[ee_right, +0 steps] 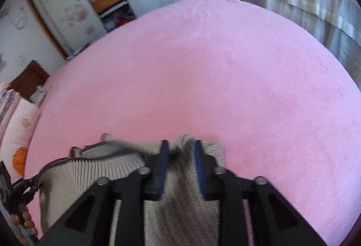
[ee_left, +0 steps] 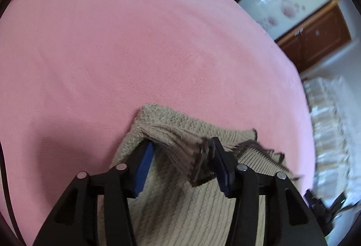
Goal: Fold large clothes
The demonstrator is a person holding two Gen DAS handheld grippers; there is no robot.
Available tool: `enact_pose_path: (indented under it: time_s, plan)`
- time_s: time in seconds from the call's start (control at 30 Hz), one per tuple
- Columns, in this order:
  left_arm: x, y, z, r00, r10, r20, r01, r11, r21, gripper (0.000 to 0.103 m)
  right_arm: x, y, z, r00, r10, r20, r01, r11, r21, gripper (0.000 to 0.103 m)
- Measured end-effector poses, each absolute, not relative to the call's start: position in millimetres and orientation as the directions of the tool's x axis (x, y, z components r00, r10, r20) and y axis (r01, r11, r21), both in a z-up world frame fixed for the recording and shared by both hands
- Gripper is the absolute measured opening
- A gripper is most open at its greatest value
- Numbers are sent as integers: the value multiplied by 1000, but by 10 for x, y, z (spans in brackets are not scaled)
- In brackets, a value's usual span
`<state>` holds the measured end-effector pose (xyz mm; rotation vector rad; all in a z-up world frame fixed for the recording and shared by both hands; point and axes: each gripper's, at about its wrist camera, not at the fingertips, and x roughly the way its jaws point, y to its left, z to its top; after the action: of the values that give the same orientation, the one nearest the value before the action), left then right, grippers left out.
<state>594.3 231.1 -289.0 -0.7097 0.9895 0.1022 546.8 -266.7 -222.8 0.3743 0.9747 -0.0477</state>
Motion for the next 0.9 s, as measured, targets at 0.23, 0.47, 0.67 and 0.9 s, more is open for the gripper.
enact_pose_path:
  time_s: [0.23, 0.47, 0.67, 0.9]
  plan:
    - [5746, 2471, -2622, 702, -217, -678, -339, 736, -586, 79, 5310, -2991, -2174, 592, 151, -792, 200, 924, 326, 37]
    - [5620, 2586, -2567, 696, -145, -703, -329, 806, -492, 83, 5352, -2931, -2168, 556, 193, -809, 92, 953, 290, 37]
    - [5842, 2442, -2754, 649, -109, -753, -307, 868, -390, 82, 5545, -2570, -2378, 499, 195, -844, 27, 970, 240, 37]
    - [6284, 1979, -2880, 579, -27, -815, -229, 954, -194, 58, 5608, -2263, -2539, 479, 84, -874, -32, 996, 78, 12]
